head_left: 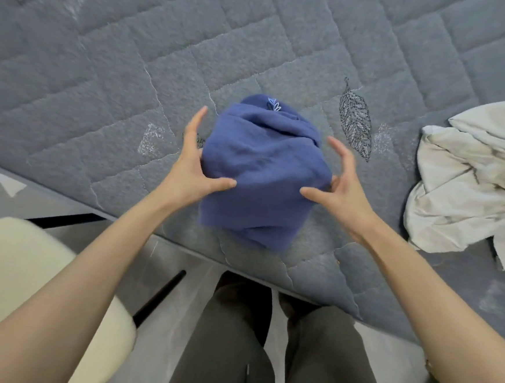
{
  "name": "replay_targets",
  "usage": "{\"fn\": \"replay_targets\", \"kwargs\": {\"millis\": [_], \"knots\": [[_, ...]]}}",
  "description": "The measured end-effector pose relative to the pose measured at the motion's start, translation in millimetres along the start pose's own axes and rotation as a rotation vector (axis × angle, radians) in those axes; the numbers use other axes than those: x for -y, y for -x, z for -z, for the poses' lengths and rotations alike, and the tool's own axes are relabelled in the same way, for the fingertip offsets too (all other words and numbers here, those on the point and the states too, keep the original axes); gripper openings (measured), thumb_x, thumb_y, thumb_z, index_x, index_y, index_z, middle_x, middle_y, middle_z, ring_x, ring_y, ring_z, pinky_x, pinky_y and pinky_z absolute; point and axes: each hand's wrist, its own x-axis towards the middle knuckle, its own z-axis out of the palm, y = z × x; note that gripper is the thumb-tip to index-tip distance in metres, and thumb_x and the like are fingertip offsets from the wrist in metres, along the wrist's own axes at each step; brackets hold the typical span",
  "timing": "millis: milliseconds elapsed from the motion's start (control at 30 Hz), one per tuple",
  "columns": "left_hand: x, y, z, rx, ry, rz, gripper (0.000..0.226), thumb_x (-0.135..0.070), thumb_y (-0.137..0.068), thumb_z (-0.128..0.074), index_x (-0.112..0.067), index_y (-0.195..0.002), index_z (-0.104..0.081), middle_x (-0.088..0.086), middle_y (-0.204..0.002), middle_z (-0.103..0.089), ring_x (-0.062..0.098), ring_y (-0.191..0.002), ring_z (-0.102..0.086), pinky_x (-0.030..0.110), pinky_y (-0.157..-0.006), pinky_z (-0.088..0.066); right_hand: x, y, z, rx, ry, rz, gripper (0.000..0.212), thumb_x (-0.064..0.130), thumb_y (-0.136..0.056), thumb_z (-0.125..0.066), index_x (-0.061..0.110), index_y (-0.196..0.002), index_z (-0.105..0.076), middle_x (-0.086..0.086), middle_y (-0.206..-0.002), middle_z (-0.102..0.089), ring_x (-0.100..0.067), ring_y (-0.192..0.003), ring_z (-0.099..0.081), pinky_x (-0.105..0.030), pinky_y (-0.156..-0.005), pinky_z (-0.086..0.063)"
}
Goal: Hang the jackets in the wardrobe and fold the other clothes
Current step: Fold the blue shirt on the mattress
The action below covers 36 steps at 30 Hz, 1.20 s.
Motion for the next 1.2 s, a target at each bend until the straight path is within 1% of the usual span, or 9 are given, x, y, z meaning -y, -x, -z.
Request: {"fn": "replay_targets", "kwargs": {"millis": [133, 300, 367, 500, 633, 733, 933, 1067, 1200], "knots": [[-10, 4, -6, 0.069, -0.582, -0.040, 0.092, 0.001, -0.064, -0.079, -0.026, -0.143, -0.040, -0.002, -0.140, -0.049, 0.013, -0.129, -0.044, 0.011, -0.099, -0.029, -3, 9, -14, 0.011, 0.500, -0.016, 0.080, 0.001, -0.065, -0.081, 0.015, -0.138, -0.050, 0.001, -0.135, -0.054, -0.013, -0.129, -0.047, -0.014, -0.098, -0.034], [-21, 13, -12, -0.059, -0.928, -0.010, 0.031, -0.006, -0.076, -0.070, -0.008, -0.107, -0.071, 0.020, -0.103, -0.067, 0.037, -0.100, -0.060, 0.039, -0.086, -0.044, -16, 22, -19, -0.030, 0.765, -0.004, 0.027, 0.009, -0.080, -0.069, 0.015, -0.106, -0.073, -0.006, -0.099, -0.073, -0.022, -0.096, -0.064, -0.030, -0.083, -0.046], [-26, 20, -11, -0.045, -1.019, -0.028, 0.011, -0.007, -0.079, -0.065, 0.000, -0.087, -0.069, 0.020, -0.091, -0.058, 0.038, -0.090, -0.057, 0.044, -0.076, -0.043, -13, 28, -15, -0.043, 0.806, 0.061, 0.013, 0.010, -0.084, -0.064, 0.014, -0.089, -0.076, -0.006, -0.075, -0.060, -0.024, -0.076, -0.052, -0.031, -0.069, -0.038], [-40, 34, -7, 0.012, -0.696, -0.022, 0.013, -0.010, -0.085, -0.067, 0.003, -0.085, -0.065, 0.009, -0.114, -0.048, 0.023, -0.116, -0.046, 0.028, -0.096, -0.033, 9, 42, 0, -0.041, 0.498, 0.052, 0.009, 0.011, -0.087, -0.066, 0.019, -0.082, -0.069, 0.002, -0.102, -0.051, -0.014, -0.104, -0.043, -0.007, -0.085, -0.031], [-62, 32, -6, 0.041, -0.145, 0.169, 0.015, -0.023, -0.095, -0.058, -0.013, -0.102, -0.066, -0.004, -0.090, -0.064, 0.000, -0.079, -0.057, 0.016, -0.070, -0.044, 40, 37, 16, -0.076, 0.011, -0.075, 0.013, 0.012, -0.092, -0.060, 0.022, -0.088, -0.066, 0.014, -0.083, -0.070, 0.005, -0.082, -0.062, -0.013, -0.074, -0.047], [-59, 13, -20, -0.143, -0.193, 0.043, 0.009, -0.020, -0.093, -0.060, -0.014, -0.100, -0.062, -0.008, -0.083, -0.060, -0.008, -0.068, -0.052, 0.013, -0.065, -0.041, 45, 15, 17, -0.197, 0.072, -0.001, 0.009, 0.016, -0.092, -0.061, 0.012, -0.100, -0.062, 0.005, -0.091, -0.066, -0.001, -0.082, -0.059, -0.015, -0.073, -0.047], [-8, -26, -52, -0.353, -0.213, 0.296, 0.084, -0.030, -0.080, -0.075, -0.018, -0.146, -0.026, 0.014, -0.142, -0.033, 0.024, -0.130, -0.037, 0.033, -0.111, -0.030, 1, -25, 7, -0.268, 0.408, -0.145, 0.072, 0.019, -0.084, -0.070, 0.014, -0.145, -0.029, -0.007, -0.137, -0.044, -0.020, -0.127, -0.044, -0.038, -0.108, -0.037], [24, -33, -80, -0.405, -0.195, 0.522, 0.088, -0.048, -0.071, -0.078, -0.012, -0.137, -0.032, 0.013, -0.138, -0.036, 0.026, -0.128, -0.038, 0.035, -0.108, -0.033, -33, -32, -7, -0.304, 0.461, -0.266, 0.070, 0.031, -0.080, -0.073, 0.009, -0.135, -0.037, -0.015, -0.133, -0.046, -0.031, -0.124, -0.045, -0.045, -0.104, -0.038], [42, -23, -95, -0.337, -0.147, 0.588, 0.063, -0.036, -0.076, -0.077, -0.004, -0.120, -0.045, 0.013, -0.128, -0.054, 0.028, -0.117, -0.053, 0.034, -0.094, -0.044, -50, -25, -12, -0.335, 0.476, -0.432, 0.056, 0.033, -0.082, -0.071, 0.004, -0.122, -0.044, -0.016, -0.127, -0.049, -0.033, -0.116, -0.050, -0.040, -0.096, -0.042]]}}
